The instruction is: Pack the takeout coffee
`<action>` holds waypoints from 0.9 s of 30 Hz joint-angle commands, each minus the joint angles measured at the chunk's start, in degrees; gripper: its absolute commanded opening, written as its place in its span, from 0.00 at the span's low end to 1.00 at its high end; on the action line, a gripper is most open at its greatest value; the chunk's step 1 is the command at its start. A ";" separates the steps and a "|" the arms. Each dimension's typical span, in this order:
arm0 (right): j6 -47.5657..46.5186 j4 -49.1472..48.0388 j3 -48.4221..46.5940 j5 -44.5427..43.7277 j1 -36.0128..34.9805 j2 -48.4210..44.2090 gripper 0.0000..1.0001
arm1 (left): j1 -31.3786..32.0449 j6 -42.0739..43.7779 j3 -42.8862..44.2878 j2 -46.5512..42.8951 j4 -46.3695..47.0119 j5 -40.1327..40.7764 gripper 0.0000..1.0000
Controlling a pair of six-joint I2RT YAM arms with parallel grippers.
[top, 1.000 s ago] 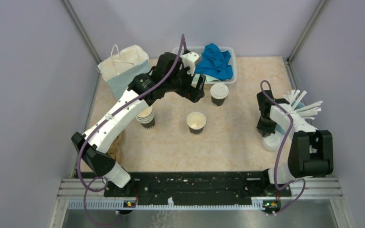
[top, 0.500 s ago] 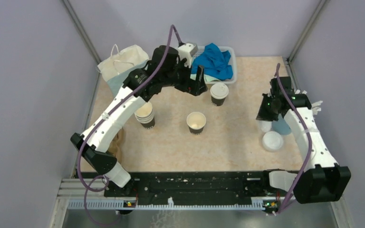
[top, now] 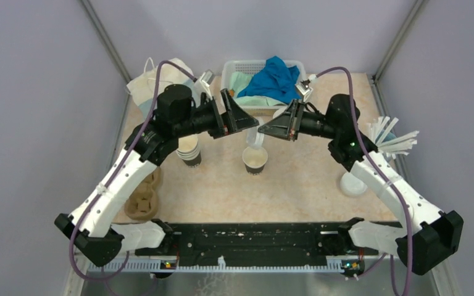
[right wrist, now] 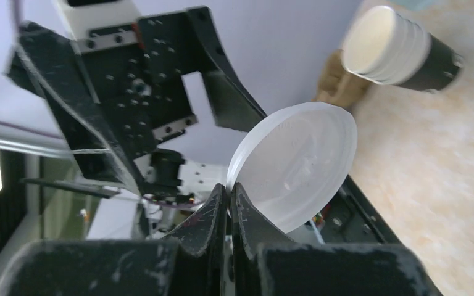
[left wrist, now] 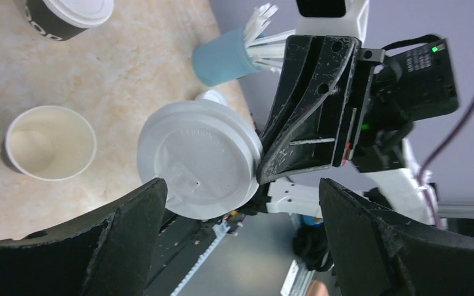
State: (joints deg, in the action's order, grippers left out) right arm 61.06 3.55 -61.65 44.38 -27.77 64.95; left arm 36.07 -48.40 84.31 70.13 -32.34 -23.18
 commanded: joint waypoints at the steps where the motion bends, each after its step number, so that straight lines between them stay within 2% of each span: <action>1: 19.90 -28.21 2.83 1.16 -1.61 -1.25 0.02 | -0.38 -8.09 -1.62 -3.89 7.98 -0.30 0.99; 8: 25.50 -29.82 4.10 -2.20 -1.63 -1.08 0.01 | -0.39 -6.69 0.56 -3.91 5.80 1.42 0.99; 12: 32.20 -37.21 6.61 -0.57 -1.58 -0.64 0.01 | -0.48 -0.47 5.46 -2.03 -0.20 1.96 0.99; 17: 33.59 -37.08 7.37 3.79 -1.55 -0.22 0.00 | -0.75 9.36 11.16 -1.04 -6.31 4.19 0.99; 27: 34.65 -37.17 6.87 4.00 -1.59 -0.35 0.00 | -1.18 16.08 11.50 1.55 -6.43 -6.87 0.99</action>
State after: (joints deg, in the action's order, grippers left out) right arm 94.37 -29.87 -53.95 47.72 -28.88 64.99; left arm 35.16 -36.60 94.11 70.43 -38.39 -24.88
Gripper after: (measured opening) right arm 0.018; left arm 0.987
